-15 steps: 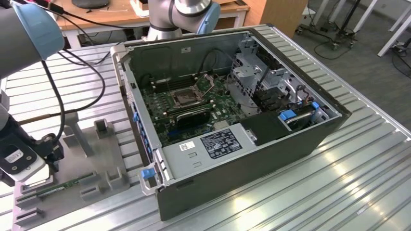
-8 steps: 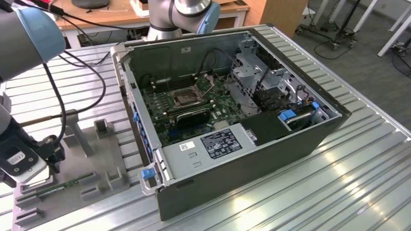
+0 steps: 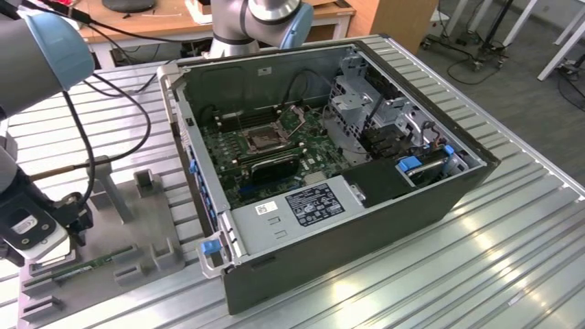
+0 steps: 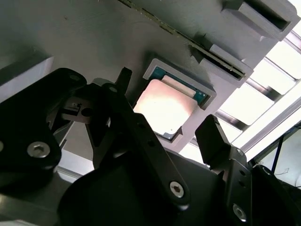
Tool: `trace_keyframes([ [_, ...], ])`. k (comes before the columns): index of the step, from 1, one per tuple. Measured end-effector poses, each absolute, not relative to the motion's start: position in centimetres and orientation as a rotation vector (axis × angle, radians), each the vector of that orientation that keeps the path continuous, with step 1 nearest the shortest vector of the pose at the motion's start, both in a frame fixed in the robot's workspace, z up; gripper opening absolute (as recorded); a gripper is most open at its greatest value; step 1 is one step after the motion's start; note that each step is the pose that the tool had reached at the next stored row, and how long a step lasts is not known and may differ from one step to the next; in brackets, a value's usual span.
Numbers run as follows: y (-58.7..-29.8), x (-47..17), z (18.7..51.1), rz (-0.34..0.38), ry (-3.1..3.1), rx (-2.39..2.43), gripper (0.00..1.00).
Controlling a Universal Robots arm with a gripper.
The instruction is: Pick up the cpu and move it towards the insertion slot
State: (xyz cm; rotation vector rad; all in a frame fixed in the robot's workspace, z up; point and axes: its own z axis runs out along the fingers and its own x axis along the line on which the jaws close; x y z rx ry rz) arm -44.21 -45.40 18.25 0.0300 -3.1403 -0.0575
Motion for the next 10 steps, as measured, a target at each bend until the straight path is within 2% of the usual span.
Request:
trace_keyframes([
  [10, -45.0, -44.22, 18.07, -0.058, -3.139, 0.049, 0.82],
])
